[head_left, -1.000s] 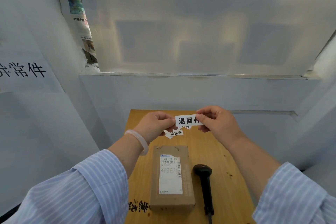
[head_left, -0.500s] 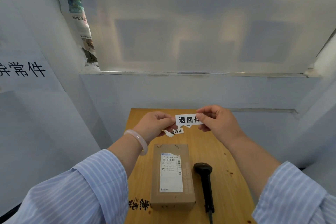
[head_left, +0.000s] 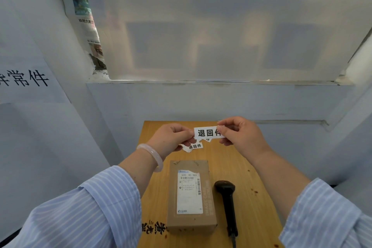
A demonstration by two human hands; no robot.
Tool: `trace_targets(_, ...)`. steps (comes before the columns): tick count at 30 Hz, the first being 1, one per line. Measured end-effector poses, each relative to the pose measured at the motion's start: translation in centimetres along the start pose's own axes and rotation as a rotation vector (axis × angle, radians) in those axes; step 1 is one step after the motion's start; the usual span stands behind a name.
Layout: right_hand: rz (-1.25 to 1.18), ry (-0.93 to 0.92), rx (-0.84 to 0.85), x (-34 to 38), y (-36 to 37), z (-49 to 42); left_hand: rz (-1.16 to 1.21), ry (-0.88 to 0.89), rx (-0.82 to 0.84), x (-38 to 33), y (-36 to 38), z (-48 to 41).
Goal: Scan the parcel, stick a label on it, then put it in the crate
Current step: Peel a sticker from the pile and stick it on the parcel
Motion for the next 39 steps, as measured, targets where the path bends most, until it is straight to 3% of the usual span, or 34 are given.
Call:
trace_targets(20, 0.048, 0.003, 0.03, -0.5, 1.0, -0.8, 0.005, 0.019, -0.022, 0.1, -0.3, -0.6)
trace_targets(27, 0.399, -0.13, -0.085, 0.6, 1.6, -1.0, -0.149, 0.126, -0.054, -0.9, -0.2, -1.0)
trace_targets(32, 0.299, -0.061, 0.101, 0.0, 5.1, -1.1, -0.263, 0.169, -0.071, -0.9, 0.0, -1.2)
trace_targets(39, 0.293, -0.052, 0.11, -1.0, 6.0, -1.5, -0.296, 0.165, -0.049, 0.1, 0.1, -1.7)
Point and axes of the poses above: each hand's wrist, its own z-axis away from the middle knuckle, its own y-axis out of the palm, x = y × z, the point moved 10 cm from there along -z, towards the middle knuckle, and after that the axes turned 2 degrees about -y, right-handed, at the moved point
